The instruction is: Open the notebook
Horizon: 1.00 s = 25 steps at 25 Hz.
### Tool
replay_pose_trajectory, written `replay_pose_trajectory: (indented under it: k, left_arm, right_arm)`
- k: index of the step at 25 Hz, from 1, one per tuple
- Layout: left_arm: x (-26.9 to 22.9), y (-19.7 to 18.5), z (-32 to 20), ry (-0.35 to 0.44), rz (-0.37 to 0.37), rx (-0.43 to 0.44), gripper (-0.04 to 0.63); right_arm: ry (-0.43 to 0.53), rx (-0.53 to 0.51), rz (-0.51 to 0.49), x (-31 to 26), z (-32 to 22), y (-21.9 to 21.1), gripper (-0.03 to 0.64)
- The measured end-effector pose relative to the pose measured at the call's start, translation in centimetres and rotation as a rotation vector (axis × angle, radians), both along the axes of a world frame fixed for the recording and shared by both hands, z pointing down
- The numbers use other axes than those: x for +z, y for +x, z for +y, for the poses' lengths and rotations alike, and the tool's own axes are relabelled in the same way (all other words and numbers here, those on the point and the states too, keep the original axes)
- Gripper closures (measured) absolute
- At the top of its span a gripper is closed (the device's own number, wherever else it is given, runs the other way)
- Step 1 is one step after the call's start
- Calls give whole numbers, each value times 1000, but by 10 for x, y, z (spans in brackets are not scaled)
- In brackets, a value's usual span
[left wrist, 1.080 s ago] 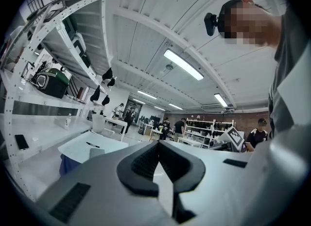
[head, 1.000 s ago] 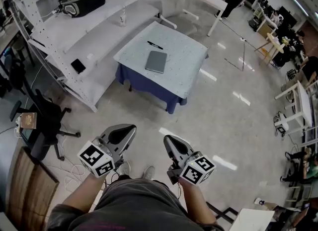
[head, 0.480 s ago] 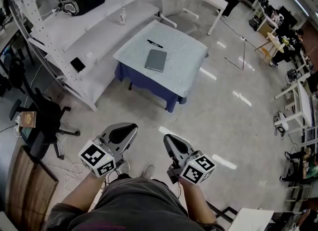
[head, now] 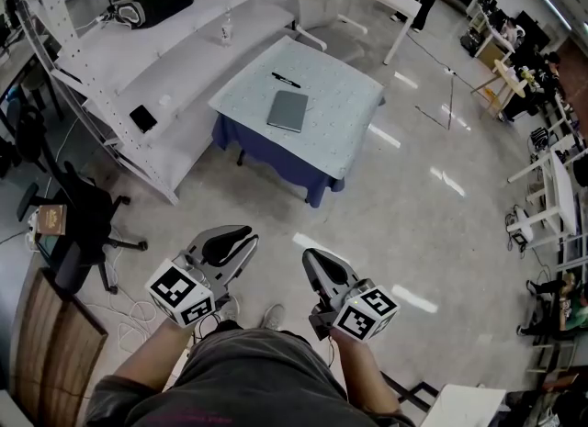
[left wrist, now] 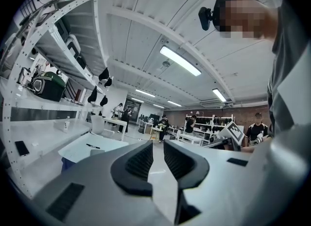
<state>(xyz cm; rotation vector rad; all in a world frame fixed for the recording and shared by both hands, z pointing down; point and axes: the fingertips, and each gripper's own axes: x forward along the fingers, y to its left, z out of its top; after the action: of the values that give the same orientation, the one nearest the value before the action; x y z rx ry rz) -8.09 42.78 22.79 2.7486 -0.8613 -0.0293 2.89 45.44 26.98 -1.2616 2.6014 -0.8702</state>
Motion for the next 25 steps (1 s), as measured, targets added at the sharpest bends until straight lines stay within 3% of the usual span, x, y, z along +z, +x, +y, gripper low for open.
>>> replay_pose_trajectory:
  k: [25]
  left_arm:
    - [7, 32, 13, 5, -40, -35, 423]
  right_arm:
    - [14, -26, -19, 5, 9, 32, 614]
